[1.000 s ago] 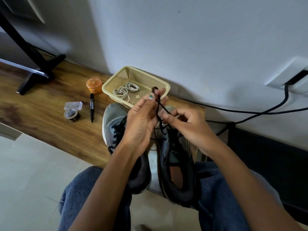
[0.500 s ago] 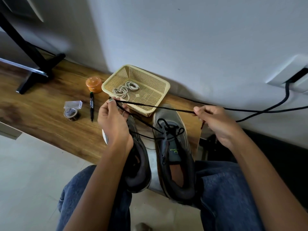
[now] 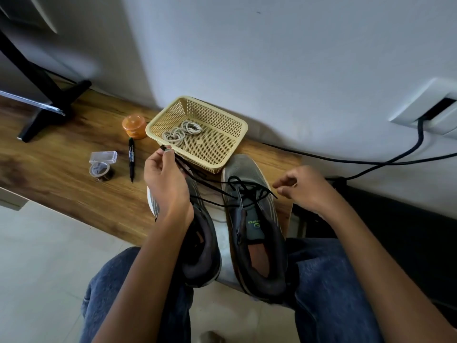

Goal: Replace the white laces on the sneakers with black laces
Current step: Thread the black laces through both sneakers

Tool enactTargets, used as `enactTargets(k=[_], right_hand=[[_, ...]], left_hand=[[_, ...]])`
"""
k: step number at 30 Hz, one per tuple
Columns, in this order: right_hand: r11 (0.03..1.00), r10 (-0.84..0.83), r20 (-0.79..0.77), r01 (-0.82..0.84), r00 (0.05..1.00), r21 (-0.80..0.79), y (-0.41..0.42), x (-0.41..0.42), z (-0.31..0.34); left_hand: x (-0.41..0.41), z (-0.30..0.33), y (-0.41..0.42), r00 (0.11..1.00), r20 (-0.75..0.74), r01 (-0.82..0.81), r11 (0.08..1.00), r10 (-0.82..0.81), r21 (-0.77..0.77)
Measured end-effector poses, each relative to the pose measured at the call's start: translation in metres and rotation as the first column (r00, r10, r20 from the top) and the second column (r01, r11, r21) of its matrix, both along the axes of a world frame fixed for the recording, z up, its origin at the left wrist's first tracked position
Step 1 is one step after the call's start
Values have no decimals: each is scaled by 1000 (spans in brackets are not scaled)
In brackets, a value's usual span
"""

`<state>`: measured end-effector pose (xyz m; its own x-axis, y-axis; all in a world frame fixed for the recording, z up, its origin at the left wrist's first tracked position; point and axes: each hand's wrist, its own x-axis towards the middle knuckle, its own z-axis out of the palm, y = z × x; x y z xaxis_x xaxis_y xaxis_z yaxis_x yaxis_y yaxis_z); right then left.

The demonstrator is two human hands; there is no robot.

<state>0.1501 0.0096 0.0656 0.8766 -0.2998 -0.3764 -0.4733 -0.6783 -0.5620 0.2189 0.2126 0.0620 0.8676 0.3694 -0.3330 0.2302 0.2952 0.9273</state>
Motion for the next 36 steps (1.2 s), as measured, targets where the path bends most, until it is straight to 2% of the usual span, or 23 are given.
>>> enactTargets(k=[4, 8, 10, 11, 13, 15, 17, 19, 21, 24, 27, 28, 30, 33, 36], right_hand=[[980, 81, -130, -103, 988, -172, 9, 5, -14], [940, 78, -182, -133, 980, -314, 15, 7, -25], [932, 78, -166, -131, 983, -338, 15, 6, -25], [937, 76, -136, -117, 988, -328, 14, 6, -25], [974, 37, 4, -36, 999, -225, 14, 6, -18], [999, -28, 157, 33, 987, -27, 18, 7, -8], [992, -49, 231, 21, 972, 122, 22, 7, 1], [971, -59, 275, -9, 960, 240, 23, 6, 5], [928, -105, 287, -10, 952, 374, 21, 4, 8], [895, -136, 268, 2, 954, 446, 18, 2, 12], [951, -130, 219, 60, 967, 302, 10, -2, 12], [965, -91, 155, 49, 984, 256, 6, -5, 12], [957, 23, -35, -12, 999, 289, 4, -10, 15], [949, 187, -207, -122, 960, 290, 5, -13, 15], [950, 161, -210, -94, 964, 297, 7, -11, 12]], left_hand=[[-3, 4, -3, 999, -31, -15, 1000, 15, -2], [-8, 8, -7, 1000, -6, -26, 997, 27, 74], [-12, 10, -10, 999, 39, -37, 986, 31, 162], [-15, 10, -12, 997, 78, -39, 961, 18, 273], [-20, 11, -15, 978, 190, -40, 827, -81, 560], [-22, 9, -19, 906, 282, 0, 668, -315, 745], [-23, 1, -25, 772, 267, 98, 524, -577, 846], [-25, -11, -31, 645, 183, 156, 361, -742, 919], [-29, -17, -35, 602, 112, 185, 274, -791, 944], [-28, -17, -35, 641, 97, 157, 254, -761, 954], [-28, -12, -31, 685, 97, 155, 274, -722, 949], [-28, -10, -30, 684, 85, 197, 296, -724, 935], [-30, -8, -28, 651, 23, 315, 298, -758, 901], [-31, -9, -27, 581, -97, 382, 166, -808, 909], [-34, -13, -26, 559, -179, 366, 47, -810, 929]])
